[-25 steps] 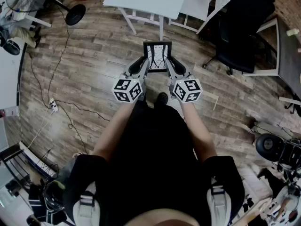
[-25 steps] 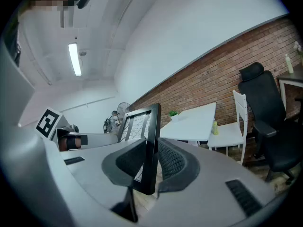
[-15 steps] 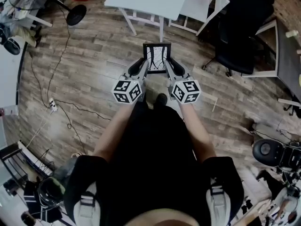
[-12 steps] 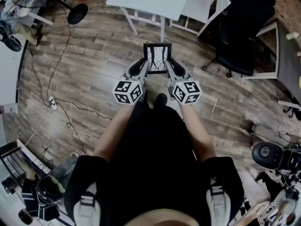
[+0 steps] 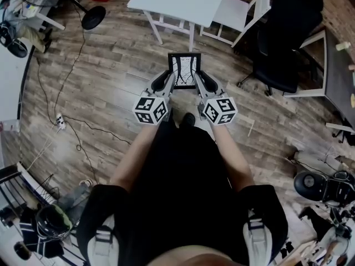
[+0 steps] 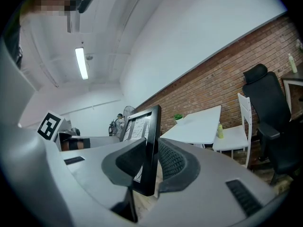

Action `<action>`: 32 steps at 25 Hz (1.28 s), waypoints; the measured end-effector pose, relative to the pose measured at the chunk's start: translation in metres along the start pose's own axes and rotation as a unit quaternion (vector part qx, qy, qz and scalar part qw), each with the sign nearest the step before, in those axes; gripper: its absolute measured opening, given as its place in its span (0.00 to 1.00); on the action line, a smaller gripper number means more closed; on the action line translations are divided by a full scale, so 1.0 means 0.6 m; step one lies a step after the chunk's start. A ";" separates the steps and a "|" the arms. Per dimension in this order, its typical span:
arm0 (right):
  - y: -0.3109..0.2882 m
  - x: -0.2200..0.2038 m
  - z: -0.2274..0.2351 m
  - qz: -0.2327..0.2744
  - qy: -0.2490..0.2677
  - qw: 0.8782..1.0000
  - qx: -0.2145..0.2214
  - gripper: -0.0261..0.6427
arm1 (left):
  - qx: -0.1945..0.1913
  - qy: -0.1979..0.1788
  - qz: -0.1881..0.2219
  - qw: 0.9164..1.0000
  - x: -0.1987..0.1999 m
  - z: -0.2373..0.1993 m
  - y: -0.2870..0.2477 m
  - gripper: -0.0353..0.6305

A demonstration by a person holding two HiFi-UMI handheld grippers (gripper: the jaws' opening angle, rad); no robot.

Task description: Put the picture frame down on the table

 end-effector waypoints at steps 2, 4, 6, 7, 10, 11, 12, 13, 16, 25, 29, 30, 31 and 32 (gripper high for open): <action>0.004 0.001 0.000 0.001 0.003 1.000 0.001 0.16 | 0.000 0.001 0.002 1.000 0.000 0.004 0.000 0.18; 0.005 0.002 0.004 0.001 0.004 1.000 0.000 0.16 | 0.000 0.000 0.003 1.000 0.002 0.007 -0.003 0.19; 0.006 0.003 0.008 0.000 0.004 1.000 -0.001 0.16 | -0.001 -0.001 0.003 1.000 0.003 0.009 -0.005 0.18; 0.007 0.003 0.009 0.000 0.004 1.000 -0.001 0.16 | -0.001 -0.001 0.003 1.000 0.003 0.010 -0.006 0.18; 0.006 0.006 0.014 -0.002 0.004 1.000 -0.003 0.16 | -0.003 0.000 0.001 1.000 0.005 0.011 -0.012 0.18; 0.005 0.007 0.017 -0.003 0.003 1.000 -0.005 0.16 | -0.004 0.000 0.001 1.000 0.007 0.011 -0.015 0.19; 0.004 0.009 0.019 -0.003 0.002 1.000 -0.005 0.16 | -0.005 0.000 0.001 1.000 0.009 0.011 -0.018 0.18; 0.003 0.010 0.021 -0.003 0.001 1.000 -0.006 0.16 | -0.005 0.000 0.000 1.000 0.011 0.010 -0.020 0.18; -0.004 0.014 0.030 -0.003 -0.002 1.000 -0.009 0.16 | -0.006 0.000 -0.002 1.000 0.016 0.006 -0.034 0.18; -0.026 0.032 0.047 -0.004 0.001 1.000 -0.016 0.16 | -0.014 0.002 -0.002 1.000 0.034 -0.010 -0.063 0.19; -0.041 0.032 0.051 -0.008 -0.001 1.000 -0.017 0.16 | -0.016 0.004 -0.006 1.000 0.034 -0.023 -0.071 0.19; -0.047 0.035 0.053 -0.009 -0.001 1.000 -0.017 0.16 | -0.015 0.005 -0.006 1.000 0.036 -0.029 -0.076 0.18; -0.054 0.037 0.055 -0.010 0.000 1.000 -0.017 0.16 | -0.015 0.005 -0.007 1.000 0.039 -0.034 -0.080 0.19; -0.060 0.040 0.056 -0.010 0.000 1.000 -0.017 0.16 | -0.015 0.006 -0.007 1.000 0.043 -0.039 -0.085 0.19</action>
Point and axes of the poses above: the fingertips, and each gripper's own axes: y backward along the fingers, z to its right, x out of its top, the point moved 3 cm from there along y, backward along the fingers, and after that the axes turned 11 degrees about -z, right-handed, at the moved point
